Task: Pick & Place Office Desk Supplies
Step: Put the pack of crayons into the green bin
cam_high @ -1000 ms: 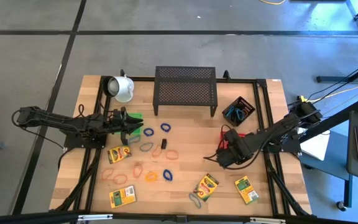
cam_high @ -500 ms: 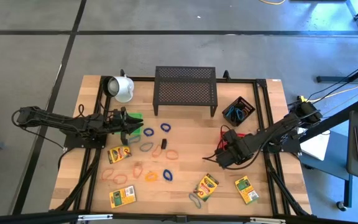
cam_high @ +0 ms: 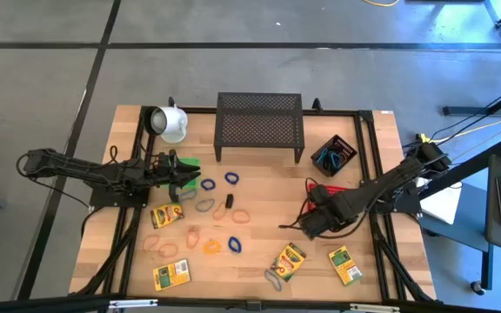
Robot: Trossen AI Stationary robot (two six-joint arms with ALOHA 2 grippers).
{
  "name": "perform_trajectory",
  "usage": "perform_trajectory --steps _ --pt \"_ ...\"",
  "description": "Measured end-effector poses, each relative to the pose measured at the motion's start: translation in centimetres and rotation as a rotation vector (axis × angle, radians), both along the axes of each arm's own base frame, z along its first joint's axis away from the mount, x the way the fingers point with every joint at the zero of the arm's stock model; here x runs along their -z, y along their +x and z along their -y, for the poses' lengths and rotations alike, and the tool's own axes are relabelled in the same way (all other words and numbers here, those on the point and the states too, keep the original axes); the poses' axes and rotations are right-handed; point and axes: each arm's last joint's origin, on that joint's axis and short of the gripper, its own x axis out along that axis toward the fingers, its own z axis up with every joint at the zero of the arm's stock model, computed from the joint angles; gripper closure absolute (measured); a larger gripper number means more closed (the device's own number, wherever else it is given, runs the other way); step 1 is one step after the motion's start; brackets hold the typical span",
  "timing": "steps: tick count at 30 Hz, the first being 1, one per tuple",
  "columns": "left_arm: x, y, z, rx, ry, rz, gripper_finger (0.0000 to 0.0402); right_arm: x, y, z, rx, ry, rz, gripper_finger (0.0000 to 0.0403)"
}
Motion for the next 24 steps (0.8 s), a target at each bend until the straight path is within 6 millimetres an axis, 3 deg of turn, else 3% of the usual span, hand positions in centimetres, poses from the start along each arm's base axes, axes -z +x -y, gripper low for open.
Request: perform_trajectory --steps 6,10,16,24 --pt "0.0 0.0 0.0 0.000 0.001 0.000 0.0311 -2.5 2.2 -3.5 -0.074 0.033 0.399 0.0248" --pt "0.0 0.0 0.0 0.000 0.001 0.000 0.0311 -2.2 3.6 -6.4 -0.192 0.019 0.655 0.0256" --pt "0.0 0.0 0.0 0.000 0.000 0.000 0.0311 1.5 4.6 -9.4 -0.338 0.073 0.591 0.0261" --pt "0.0 0.0 0.0 0.000 0.000 0.000 0.0311 6.7 5.4 -10.2 -0.365 0.133 0.381 0.0262"
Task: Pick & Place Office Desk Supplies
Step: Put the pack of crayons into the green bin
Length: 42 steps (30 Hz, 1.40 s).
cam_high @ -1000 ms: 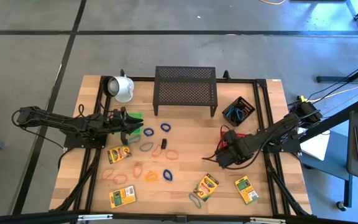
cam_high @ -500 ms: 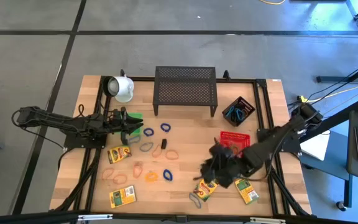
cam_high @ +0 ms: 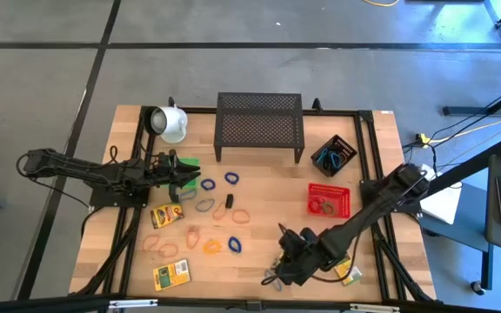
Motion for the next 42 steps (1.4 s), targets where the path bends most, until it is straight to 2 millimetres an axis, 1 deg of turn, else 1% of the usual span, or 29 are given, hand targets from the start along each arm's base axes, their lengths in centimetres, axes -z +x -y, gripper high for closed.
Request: perform_trajectory --steps 5,8,13,16,21,26,29,34,42 --pt "0.0 0.0 0.0 0.000 0.001 -0.001 0.0311 0.4 0.4 0.6 0.021 -0.012 -0.025 0.0262" --pt "0.0 0.0 0.0 0.000 0.000 0.000 0.0311 0.6 0.2 1.2 0.061 -0.029 -0.064 0.0262" --pt "0.0 0.0 0.0 0.000 0.001 0.000 0.0311 1.0 -1.4 2.5 0.191 -0.084 -0.264 0.0262" --pt "0.0 0.0 0.0 0.000 0.000 0.000 0.0311 1.1 -2.1 2.7 0.232 -0.082 -0.336 0.0262" --pt "0.0 0.0 0.0 0.000 0.001 0.000 0.0311 1.1 -2.0 2.2 0.224 -0.043 -0.324 0.0262" --pt "0.0 0.0 0.0 0.000 0.000 0.000 0.0311 1.1 -1.8 2.2 0.226 -0.054 -0.292 0.0262" --pt "0.0 0.0 0.0 0.000 0.000 0.000 0.0311 1.6 -1.7 2.2 0.236 -0.066 -0.292 0.0262" --pt "0.0 0.0 0.0 -0.001 0.000 0.000 0.0311 3.0 -1.4 1.8 0.221 -0.058 -0.327 0.0262" --pt "0.0 0.0 0.0 0.000 0.000 0.000 0.0311 3.5 -1.3 1.7 0.208 -0.066 -0.343 0.0269"
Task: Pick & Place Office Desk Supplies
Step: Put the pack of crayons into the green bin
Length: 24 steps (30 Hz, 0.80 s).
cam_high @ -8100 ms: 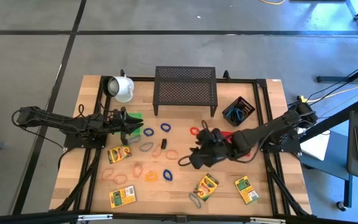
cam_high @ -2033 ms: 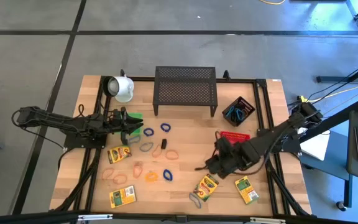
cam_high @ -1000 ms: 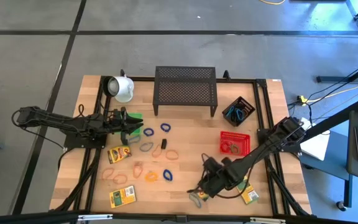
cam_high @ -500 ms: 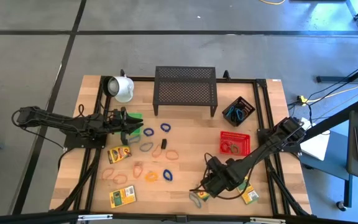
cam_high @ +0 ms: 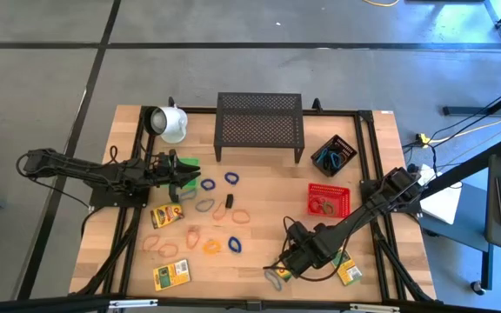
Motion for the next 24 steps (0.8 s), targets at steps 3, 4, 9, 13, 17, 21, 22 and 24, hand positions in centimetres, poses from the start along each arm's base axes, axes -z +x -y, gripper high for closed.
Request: perform_trajectory --steps 3,4,9,13,17,21,22,24 --pt "0.00 0.00 0.00 0.000 0.001 0.000 0.0311 0.06 0.01 -0.01 0.001 0.001 -0.001 0.0285" --pt "-0.01 0.00 0.00 0.000 0.000 0.000 0.0311 0.07 0.01 -0.01 0.004 0.001 0.000 0.0293" --pt "-0.01 0.00 0.00 0.000 0.000 0.000 0.0311 0.12 0.07 -0.06 0.004 0.005 0.005 0.0345" --pt "-0.01 0.00 0.00 0.000 0.000 0.000 0.0311 0.12 0.14 -0.12 -0.005 0.011 0.012 0.0391" --pt "0.00 0.00 0.00 0.000 0.000 0.000 0.0311 0.08 0.13 -0.11 -0.007 0.011 0.012 0.0395" --pt "-0.01 0.00 0.00 0.000 0.000 0.000 0.0311 -0.27 0.09 -0.03 -0.006 0.007 0.028 0.0399" --pt "0.00 0.00 0.00 0.000 0.001 0.000 0.0311 -0.45 0.07 0.00 -0.006 0.004 0.038 0.0400" --pt "-0.01 0.00 0.00 0.000 0.000 0.000 0.0311 -0.75 -0.03 0.15 -0.006 -0.012 0.051 0.0400"
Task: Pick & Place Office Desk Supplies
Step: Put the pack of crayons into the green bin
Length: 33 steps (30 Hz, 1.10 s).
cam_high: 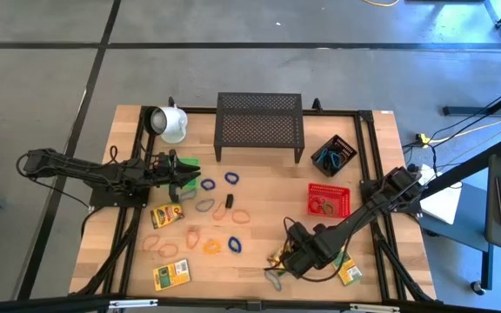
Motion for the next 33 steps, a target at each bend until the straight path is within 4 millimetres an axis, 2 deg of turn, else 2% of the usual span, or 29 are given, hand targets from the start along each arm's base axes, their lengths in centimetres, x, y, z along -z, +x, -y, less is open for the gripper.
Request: perform_trajectory --steps 10,33 --pt "0.0 0.0 0.0 0.000 0.001 -0.001 0.0311 -2.3 0.1 0.6 0.018 -0.112 0.167 0.0401" --pt "0.0 0.0 0.0 0.000 0.001 -0.001 0.0311 -2.9 1.3 0.5 -0.064 -0.234 0.339 0.0401"
